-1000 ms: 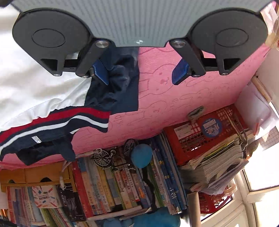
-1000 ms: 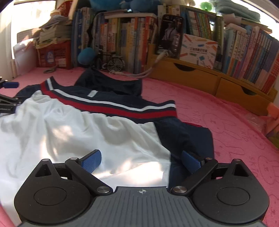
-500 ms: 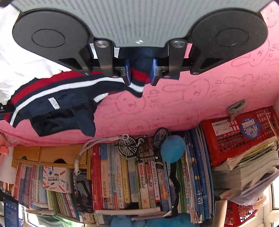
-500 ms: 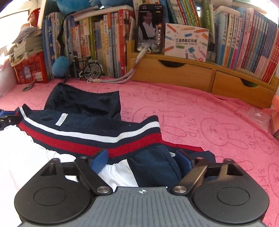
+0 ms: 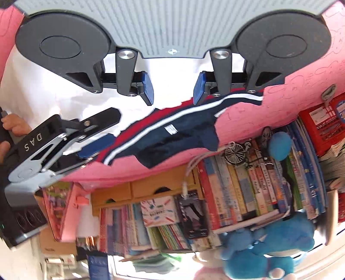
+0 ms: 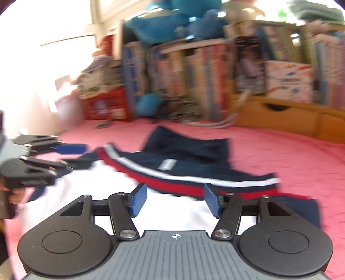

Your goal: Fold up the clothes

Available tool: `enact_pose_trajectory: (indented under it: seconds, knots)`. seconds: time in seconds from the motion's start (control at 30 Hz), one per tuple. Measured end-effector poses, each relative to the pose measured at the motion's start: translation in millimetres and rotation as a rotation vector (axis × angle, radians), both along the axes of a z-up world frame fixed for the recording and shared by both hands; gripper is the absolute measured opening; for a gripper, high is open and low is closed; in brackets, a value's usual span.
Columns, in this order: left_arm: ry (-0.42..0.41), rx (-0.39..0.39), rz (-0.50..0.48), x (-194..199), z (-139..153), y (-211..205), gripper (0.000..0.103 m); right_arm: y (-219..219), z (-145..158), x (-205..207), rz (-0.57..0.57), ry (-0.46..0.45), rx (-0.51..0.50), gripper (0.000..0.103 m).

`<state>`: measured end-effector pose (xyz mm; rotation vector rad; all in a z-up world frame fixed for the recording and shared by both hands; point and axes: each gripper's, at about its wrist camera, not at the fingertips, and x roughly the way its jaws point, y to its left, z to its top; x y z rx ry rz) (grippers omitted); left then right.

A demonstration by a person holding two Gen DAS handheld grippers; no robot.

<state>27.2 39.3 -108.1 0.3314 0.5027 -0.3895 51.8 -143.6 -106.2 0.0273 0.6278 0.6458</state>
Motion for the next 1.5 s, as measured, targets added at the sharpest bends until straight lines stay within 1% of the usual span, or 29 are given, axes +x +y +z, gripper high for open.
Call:
enact_pose_trajectory:
  seconds: [0.03,0.07,0.13,0.17,0.2,0.23,0.27,0.3,0.33,0.37,0.43,0.5,0.6,0.7,0.9,1.27,1.5]
  knots:
    - [0.009,0.051,0.024,5.8,-9.8,-7.6,0.039,12.7,-3.4,2.7,0.024,0.008,-0.026,0.077]
    - [0.019,0.087,0.053,13.3,-18.4,-9.5,0.039,24.5,-8.3,6.3,0.002,0.001,-0.095,0.078]
    - [0.001,0.111,0.101,22.6,-27.5,-5.3,0.040,41.8,-23.3,13.7,-0.105,-0.031,-0.256,0.079]
    - [-0.008,0.123,0.126,27.2,-31.8,-3.0,0.040,43.8,-27.3,15.0,-0.135,-0.057,-0.278,0.081]
    - [-0.006,0.117,0.157,31.9,-30.6,1.6,0.041,43.8,-28.5,15.8,-0.158,-0.067,-0.278,0.082]
    - [-0.004,0.116,0.187,35.8,-30.7,5.9,0.046,43.4,-28.3,18.0,-0.191,-0.067,-0.279,0.083]
    - [0.004,0.102,0.205,38.6,-30.0,12.1,0.060,43.0,-27.9,18.1,-0.223,-0.070,-0.286,0.083]
    - [0.011,0.088,0.222,41.4,-29.3,18.4,0.070,40.6,-30.0,19.0,-0.267,-0.079,-0.298,0.085]
    - [0.019,0.073,0.240,44.2,-28.6,24.6,0.073,37.4,-33.0,18.9,-0.302,-0.078,-0.301,0.093]
    - [0.035,0.048,0.251,47.0,-27.2,30.7,0.074,32.6,-34.5,21.2,-0.343,-0.063,-0.298,0.098]
    - [0.052,0.022,0.262,50.5,-26.0,37.5,0.075,23.0,-37.1,27.0,-0.413,-0.028,-0.283,0.100]
    - [0.051,0.028,0.266,50.8,-26.0,37.7,0.076,20.1,-38.7,28.6,-0.441,-0.014,-0.274,0.100]
    - [0.043,0.048,0.272,49.9,-26.8,35.2,0.078,24.7,-39.8,29.2,-0.447,-0.026,-0.301,0.100]
    - [0.041,0.056,0.277,51.7,-27.5,34.1,0.080,22.1,-40.7,32.7,-0.439,-0.003,-0.284,0.102]
    - [0.026,0.086,0.286,51.0,-28.3,29.8,0.082,19.7,-40.6,35.7,-0.426,0.025,-0.258,0.103]
    - [0.018,0.101,0.315,51.4,-27.8,28.6,0.091,21.4,-40.7,35.9,-0.427,0.023,-0.263,0.103]
    - [0.029,0.078,0.326,52.1,-27.8,32.2,0.094,21.7,-40.7,34.2,-0.447,0.014,-0.275,0.103]
